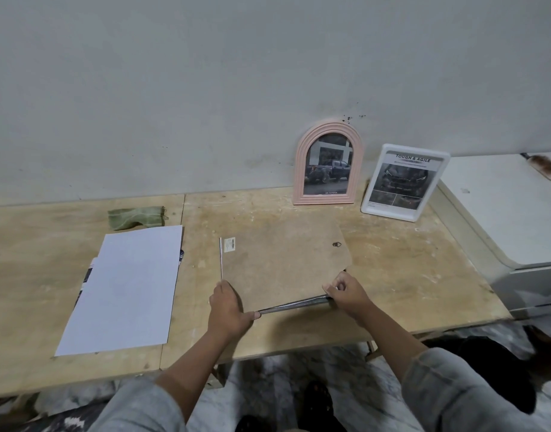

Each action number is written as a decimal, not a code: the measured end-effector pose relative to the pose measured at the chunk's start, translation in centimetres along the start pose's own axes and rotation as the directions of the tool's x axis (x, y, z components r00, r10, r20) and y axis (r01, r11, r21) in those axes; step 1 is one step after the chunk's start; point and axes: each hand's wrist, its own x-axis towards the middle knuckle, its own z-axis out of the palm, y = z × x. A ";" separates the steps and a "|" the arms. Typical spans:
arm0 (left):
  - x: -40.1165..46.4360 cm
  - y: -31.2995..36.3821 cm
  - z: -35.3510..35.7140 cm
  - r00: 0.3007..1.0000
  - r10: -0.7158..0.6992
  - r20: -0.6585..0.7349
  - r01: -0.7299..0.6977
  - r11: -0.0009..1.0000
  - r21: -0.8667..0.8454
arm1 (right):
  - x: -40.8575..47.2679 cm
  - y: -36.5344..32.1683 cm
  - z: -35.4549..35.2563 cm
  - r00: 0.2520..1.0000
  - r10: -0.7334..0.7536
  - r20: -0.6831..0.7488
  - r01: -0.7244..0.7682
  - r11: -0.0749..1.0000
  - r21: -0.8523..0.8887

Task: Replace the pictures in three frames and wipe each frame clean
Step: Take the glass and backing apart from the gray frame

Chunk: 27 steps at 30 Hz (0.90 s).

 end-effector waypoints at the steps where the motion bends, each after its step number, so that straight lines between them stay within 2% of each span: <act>1: 0.0 -0.1 0.0 1.000 0.002 -0.005 -0.002 1.000 -0.011 | -0.1 -0.1 0.0 1.000 -0.009 -0.018 0.009 1.000 0.004; 5: -0.1 -0.3 -0.1 1.000 0.006 -0.030 -0.008 0.998 -0.059 | -0.3 -0.1 0.4 0.991 -0.013 -0.130 0.019 0.999 0.044; 8: -0.3 -0.2 -0.3 1.000 -0.004 -0.026 0.001 0.995 -0.101 | -0.4 -1.3 0.8 0.975 0.148 -0.166 -0.109 0.969 0.224; 10: -0.4 -0.4 -0.3 0.999 0.006 -0.036 -0.010 0.991 -0.131 | -0.4 -2.1 0.8 0.966 0.238 -0.100 -0.188 0.914 0.360; 12: -0.3 -0.6 -0.4 0.999 0.004 -0.035 -0.009 0.988 -0.154 | -0.2 -2.6 0.8 0.963 0.270 0.017 -0.245 0.842 0.482; 14: -0.2 -1.0 -0.6 1.000 0.005 -0.020 -0.008 0.987 -0.158 | 0.3 -2.7 0.7 0.956 0.287 0.056 -0.270 0.797 0.541; 20: 0.1 -0.7 -1.9 1.000 0.016 -0.006 -0.017 0.976 -0.219 | 1.4 -3.5 0.4 0.956 0.291 0.025 -0.263 0.822 0.505; 24: 0.7 -0.5 -3.0 0.997 -0.064 0.032 0.072 0.895 -0.440 | 1.4 -4.0 0.7 0.950 0.305 0.066 -0.296 0.811 0.505; 27: 1.2 -0.9 -3.9 0.989 -0.120 0.089 0.150 0.802 -0.578 | 1.4 -3.9 0.6 0.955 0.292 0.047 -0.274 0.816 0.508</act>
